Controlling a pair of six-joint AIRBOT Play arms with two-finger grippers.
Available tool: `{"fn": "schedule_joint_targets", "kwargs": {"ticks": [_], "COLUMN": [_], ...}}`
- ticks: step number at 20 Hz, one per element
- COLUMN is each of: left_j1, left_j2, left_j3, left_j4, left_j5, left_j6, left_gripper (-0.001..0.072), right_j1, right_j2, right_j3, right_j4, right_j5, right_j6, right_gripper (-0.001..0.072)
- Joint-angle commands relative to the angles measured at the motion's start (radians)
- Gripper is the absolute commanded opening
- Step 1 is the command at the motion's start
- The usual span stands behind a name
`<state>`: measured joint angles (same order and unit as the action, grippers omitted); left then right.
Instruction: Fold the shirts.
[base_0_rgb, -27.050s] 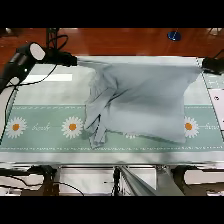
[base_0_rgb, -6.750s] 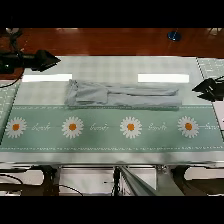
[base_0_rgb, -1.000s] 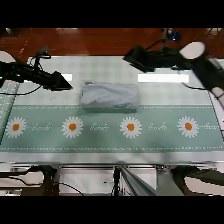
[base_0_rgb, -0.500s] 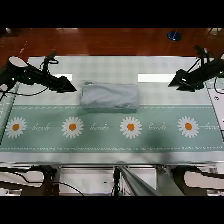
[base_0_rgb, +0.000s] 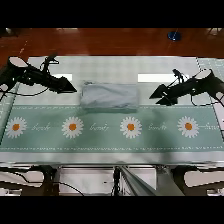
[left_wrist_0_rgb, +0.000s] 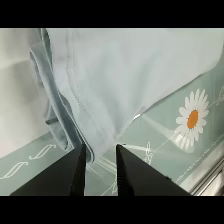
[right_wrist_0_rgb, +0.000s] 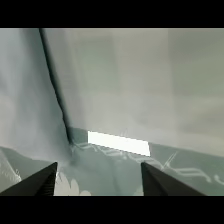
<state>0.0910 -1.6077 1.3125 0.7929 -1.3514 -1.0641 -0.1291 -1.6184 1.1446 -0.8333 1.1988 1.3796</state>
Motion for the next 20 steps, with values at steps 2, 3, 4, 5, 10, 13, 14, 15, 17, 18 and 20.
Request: {"fn": "schedule_joint_targets", "kwargs": {"ticks": [2, 3, 4, 5, 10, 13, 14, 15, 17, 18, 20], "left_j1": [0.0, 0.0, 0.0, 0.0, 0.0, 0.0, 0.0, 0.0, 0.0, 0.0, 0.0], "left_j2": [0.0, 0.0, 0.0, 0.0, 0.0, 0.0, 0.0, 0.0, 0.0, 0.0, 0.0], "left_j3": [0.0, 0.0, 0.0, 0.0, 0.0, 0.0, 0.0, 0.0, 0.0, 0.0, 0.0], "left_j4": [0.0, 0.0, 0.0, 0.0, 0.0, 0.0, 0.0, 0.0, 0.0, 0.0, 0.0], "left_j5": [-0.016, -0.022, -0.029, -0.032, -0.033, -0.033, -0.033, -0.033, -0.033, -0.034, -0.034], "left_j6": [0.001, 0.002, 0.002, 0.002, 0.002, 0.002, 0.002, 0.002, 0.005, 0.005, 0.005], "left_gripper": [0.0277, 0.0277, 0.0277, 0.0277, 0.0277, 0.0277, 0.0277, 0.0277, 0.0277, 0.0277, 0.0277], "right_j1": [0.063, 0.078, 0.094, 0.111, 0.193, 0.222, 0.223, 0.217, 0.204, 0.195, 0.164], "right_j2": [-0.036, -0.051, -0.068, -0.083, -0.119, -0.119, -0.119, -0.117, -0.095, -0.074, -0.013], "right_j3": [-0.025, -0.025, -0.025, -0.025, -0.025, -0.025, -0.024, -0.024, -0.013, 0.006, 0.064], "right_j4": [0.156, 0.194, 0.233, 0.263, 0.34, 0.356, 0.359, 0.378, 0.423, 0.423, 0.405], "right_j5": [-0.151, -0.166, -0.179, -0.188, -0.243, -0.284, -0.283, -0.283, -0.261, -0.233, -0.168], "right_j6": [-0.023, -0.032, -0.043, -0.051, -0.053, -0.034, -0.034, -0.031, -0.072, -0.082, -0.081], "right_gripper": [0.061, 0.061, 0.061, 0.061, 0.0595, 0.0509, 0.0184, 0.0014, 0.0013, 0.0012, 0.0012]}}
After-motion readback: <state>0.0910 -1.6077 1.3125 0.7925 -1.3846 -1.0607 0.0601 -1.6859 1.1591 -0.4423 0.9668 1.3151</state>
